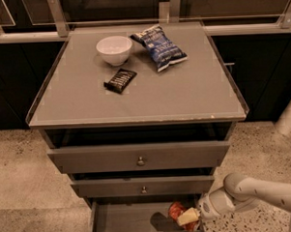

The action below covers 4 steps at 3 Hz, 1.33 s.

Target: Place coke can into bottom drawer

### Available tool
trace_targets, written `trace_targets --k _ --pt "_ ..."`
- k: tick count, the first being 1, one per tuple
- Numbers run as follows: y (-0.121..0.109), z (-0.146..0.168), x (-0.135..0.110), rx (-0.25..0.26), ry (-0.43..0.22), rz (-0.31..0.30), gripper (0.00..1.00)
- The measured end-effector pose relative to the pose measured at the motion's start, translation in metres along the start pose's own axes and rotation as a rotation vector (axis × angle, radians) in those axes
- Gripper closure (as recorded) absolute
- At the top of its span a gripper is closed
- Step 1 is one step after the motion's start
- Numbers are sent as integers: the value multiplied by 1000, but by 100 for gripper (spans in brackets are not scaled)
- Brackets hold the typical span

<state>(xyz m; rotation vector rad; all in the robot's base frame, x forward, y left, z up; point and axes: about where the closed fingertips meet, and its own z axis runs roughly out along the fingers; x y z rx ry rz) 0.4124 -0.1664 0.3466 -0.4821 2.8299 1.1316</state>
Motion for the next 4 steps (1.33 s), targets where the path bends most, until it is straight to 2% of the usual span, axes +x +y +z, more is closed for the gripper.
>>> trace_targets --k 1,2,3,4 --pt "-15 21 -14 76 -76 7 100" --pt "-25 20 -24 116 -116 7 100" --pt "-25 20 -24 116 -116 7 100" --pt "-31 33 -28 138 -123 10 100"
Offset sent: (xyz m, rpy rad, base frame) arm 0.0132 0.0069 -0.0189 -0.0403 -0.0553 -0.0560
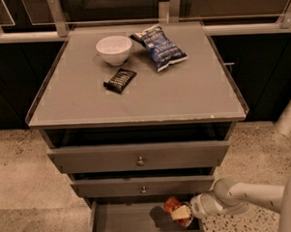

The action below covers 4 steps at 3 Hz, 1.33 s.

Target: Place coke can into bottom drawer

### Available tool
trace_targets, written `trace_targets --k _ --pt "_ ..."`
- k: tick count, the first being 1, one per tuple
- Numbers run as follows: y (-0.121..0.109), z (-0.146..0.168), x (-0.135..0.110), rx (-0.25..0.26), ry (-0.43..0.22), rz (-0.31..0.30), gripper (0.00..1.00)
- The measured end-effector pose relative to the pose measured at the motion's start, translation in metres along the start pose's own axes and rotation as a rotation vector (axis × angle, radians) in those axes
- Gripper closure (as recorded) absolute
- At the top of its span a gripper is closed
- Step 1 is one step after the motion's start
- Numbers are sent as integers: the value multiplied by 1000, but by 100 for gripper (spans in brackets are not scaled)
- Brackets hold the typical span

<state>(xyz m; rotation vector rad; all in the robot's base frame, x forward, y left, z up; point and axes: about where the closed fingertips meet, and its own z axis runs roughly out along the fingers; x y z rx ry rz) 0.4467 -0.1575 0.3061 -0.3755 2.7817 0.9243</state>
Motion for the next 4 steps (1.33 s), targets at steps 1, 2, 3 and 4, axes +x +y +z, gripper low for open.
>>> trace_targets --k 1,2,3,4 --pt "-20 32 -9 35 -10 57 100" --pt "-37 69 -6 47 5 135 100" --pt "-52 96 4 58 24 213 100" --pt "-62 120 12 55 50 283 100"
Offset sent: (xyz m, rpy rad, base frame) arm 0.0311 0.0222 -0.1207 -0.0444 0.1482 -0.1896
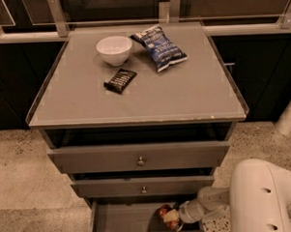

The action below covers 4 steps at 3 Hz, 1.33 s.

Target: Place coke can into bottom drawer

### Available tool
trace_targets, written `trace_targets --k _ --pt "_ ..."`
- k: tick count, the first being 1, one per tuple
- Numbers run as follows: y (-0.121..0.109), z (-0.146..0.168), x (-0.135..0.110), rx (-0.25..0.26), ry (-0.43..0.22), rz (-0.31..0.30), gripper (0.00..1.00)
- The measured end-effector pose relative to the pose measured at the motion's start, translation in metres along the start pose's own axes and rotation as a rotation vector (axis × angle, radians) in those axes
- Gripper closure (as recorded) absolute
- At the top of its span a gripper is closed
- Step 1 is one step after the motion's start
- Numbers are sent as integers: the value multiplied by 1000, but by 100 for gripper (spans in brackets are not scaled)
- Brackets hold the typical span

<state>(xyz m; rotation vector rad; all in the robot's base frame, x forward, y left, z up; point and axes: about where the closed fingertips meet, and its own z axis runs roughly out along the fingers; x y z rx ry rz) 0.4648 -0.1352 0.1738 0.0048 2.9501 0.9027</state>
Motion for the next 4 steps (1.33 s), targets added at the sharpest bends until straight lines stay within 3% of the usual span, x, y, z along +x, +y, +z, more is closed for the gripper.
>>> trace_targets --k 1,4 --pt "-1 2 1 -1 2 5 82" --pt "-1 3 1 -1 2 5 11"
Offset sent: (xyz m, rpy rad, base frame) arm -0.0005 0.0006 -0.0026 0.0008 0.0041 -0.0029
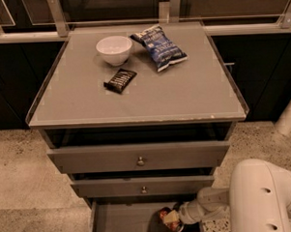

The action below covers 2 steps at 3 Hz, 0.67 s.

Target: Place coke can into bottom drawer

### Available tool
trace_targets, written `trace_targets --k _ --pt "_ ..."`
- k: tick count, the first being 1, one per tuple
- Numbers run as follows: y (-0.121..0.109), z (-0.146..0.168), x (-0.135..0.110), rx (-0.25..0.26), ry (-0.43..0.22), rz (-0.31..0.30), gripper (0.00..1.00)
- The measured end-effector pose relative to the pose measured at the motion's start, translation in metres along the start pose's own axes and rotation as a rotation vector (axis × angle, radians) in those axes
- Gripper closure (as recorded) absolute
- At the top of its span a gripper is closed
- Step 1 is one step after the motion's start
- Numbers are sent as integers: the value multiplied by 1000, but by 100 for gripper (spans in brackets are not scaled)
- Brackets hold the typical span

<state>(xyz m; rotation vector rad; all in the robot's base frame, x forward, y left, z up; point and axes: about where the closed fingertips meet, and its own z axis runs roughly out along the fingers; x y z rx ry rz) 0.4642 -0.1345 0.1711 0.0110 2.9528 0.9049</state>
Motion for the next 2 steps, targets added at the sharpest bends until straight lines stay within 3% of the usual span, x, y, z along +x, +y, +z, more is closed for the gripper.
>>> trace_targets --k 1,2 --pt "0 0 0 0 0 0 0" --pt "0 0 0 0 0 0 0"
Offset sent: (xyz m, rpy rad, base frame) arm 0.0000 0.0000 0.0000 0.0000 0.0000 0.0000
